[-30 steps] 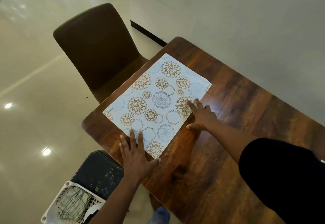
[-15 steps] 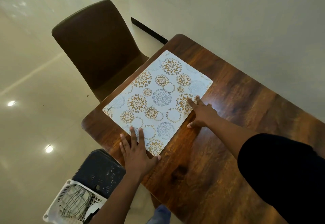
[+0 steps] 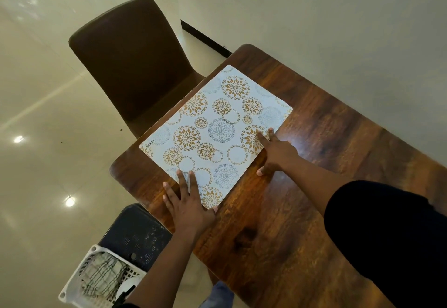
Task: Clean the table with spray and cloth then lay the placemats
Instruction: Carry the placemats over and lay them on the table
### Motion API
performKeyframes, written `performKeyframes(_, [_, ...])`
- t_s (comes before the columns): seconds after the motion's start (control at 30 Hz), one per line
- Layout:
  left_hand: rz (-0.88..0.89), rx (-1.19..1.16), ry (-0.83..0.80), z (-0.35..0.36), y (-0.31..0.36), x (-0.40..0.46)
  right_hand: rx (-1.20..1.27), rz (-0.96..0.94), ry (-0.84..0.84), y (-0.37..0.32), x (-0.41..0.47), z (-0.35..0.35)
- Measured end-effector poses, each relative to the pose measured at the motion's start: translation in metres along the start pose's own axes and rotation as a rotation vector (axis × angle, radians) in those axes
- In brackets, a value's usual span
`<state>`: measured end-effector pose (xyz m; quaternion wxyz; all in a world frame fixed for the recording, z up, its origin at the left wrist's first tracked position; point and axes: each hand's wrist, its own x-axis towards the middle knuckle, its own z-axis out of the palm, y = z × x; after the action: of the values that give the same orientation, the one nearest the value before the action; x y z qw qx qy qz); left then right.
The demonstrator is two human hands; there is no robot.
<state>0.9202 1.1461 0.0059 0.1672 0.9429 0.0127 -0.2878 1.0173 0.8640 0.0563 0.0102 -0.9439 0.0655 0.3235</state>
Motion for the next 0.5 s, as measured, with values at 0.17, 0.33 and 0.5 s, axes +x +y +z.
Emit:
performKeyframes(0.17, [-0.043,-0.025,-0.058,-0.008,0.008,0.004,-0.003,-0.004,-0.001,-0.001,-0.001,-0.002])
performKeyframes(0.33, [-0.063,-0.066,-0.078,-0.010,0.012,0.009,-0.011,-0.007,0.004,-0.003,-0.002,-0.004])
performKeyframes(0.5, [-0.060,-0.072,-0.067,-0.009,0.011,0.009,-0.015,0.001,-0.005,-0.004,-0.001,-0.005])
